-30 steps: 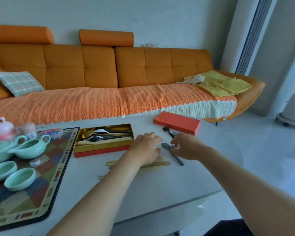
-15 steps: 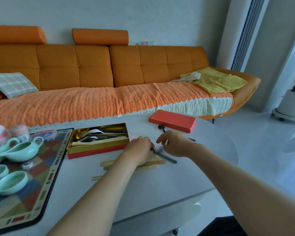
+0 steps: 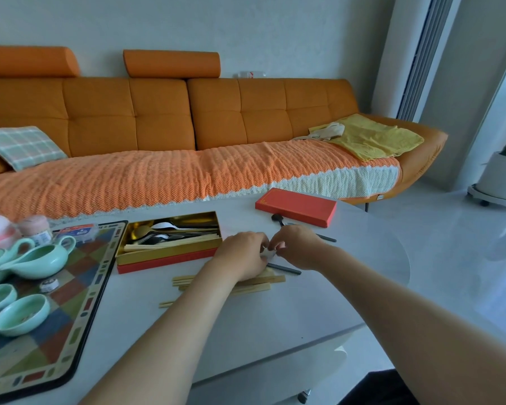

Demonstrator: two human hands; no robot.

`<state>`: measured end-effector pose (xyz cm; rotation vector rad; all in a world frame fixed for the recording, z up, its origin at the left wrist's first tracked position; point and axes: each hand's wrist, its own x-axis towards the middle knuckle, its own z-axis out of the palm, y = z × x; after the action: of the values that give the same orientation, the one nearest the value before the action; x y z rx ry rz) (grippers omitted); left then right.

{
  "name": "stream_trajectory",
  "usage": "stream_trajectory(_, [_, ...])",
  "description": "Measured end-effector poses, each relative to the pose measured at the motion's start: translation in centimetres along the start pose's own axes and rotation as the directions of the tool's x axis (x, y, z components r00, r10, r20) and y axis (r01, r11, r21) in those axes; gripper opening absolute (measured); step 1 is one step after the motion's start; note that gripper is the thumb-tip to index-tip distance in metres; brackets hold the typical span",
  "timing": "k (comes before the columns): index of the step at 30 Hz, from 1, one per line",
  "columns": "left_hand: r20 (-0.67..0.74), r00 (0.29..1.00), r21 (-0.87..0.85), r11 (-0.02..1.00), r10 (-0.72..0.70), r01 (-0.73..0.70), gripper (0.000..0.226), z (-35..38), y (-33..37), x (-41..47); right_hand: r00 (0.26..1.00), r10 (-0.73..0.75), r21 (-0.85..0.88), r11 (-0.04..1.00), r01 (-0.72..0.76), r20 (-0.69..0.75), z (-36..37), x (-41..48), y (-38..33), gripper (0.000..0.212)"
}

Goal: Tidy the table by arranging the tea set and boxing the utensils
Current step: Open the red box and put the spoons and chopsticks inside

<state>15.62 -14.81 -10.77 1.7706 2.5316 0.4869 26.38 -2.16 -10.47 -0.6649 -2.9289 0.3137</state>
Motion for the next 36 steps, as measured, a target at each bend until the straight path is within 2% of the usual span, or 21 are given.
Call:
stream_trajectory(3, [-0.108,0.994,-0.124,0.992,-0.033,0.019,0.025,-0.3,-0.6,-0.1,0.999,-0.017,0.143,0.989,0.022,-0.033,-0.7,0.2,-0.4,0.023])
stream_trajectory(8, [-0.327,0.944,-0.150,0.989,-0.032,-0.019,0.015,-2.4,-2.8,-0.6,0.993,-0.061,0.261,0.961,0.087,-0.103,-1.1,1.5,-1.9,0.014])
stream_trajectory(13, [-0.519,0.851,-0.136,0.991,-0.075,0.005,0.010,-4.5,-7.0,-1.9,0.994,-0.062,0.298,0.951,0.087,-0.092,-0.4,3.8,-4.9,0.028])
stream_trajectory(17, [-0.586,0.799,-0.141,0.988,-0.135,0.064,0.011,-4.9,-10.9,-2.8,0.987,-0.094,0.286,0.950,0.128,-0.130,0.1,5.8,-7.5,0.033])
stream_trajectory(20, [-0.555,0.816,-0.155,0.984,-0.159,0.086,0.019,-4.7,-13.3,-3.1,0.984,-0.100,0.238,0.962,0.134,-0.151,0.5,7.3,-9.3,0.030])
stream_trajectory(23, [-0.437,0.881,-0.151,0.980,-0.180,0.126,0.034,-4.4,-15.0,-3.4,0.985,-0.064,0.172,0.981,0.092,-0.163,0.9,8.7,-10.7,0.033])
stream_trajectory(29, [-0.212,0.956,-0.041,0.979,-0.203,0.199,0.042,-3.8,-16.6,-3.9,0.986,-0.035,-0.081,0.996,0.022,-0.163,2.6,11.2,-12.6,0.038])
stream_trajectory(31, [-0.176,0.961,-0.006,0.976,-0.214,0.216,0.045,-3.6,-16.8,-4.0,0.987,-0.016,-0.100,0.995,0.000,-0.162,3.0,11.5,-13.1,0.037])
stream_trajectory(36, [-0.144,0.964,0.030,0.973,-0.222,0.228,0.047,-3.6,-16.7,-3.9,0.993,-0.015,-0.015,1.000,0.013,-0.119,3.3,12.2,-12.9,0.034])
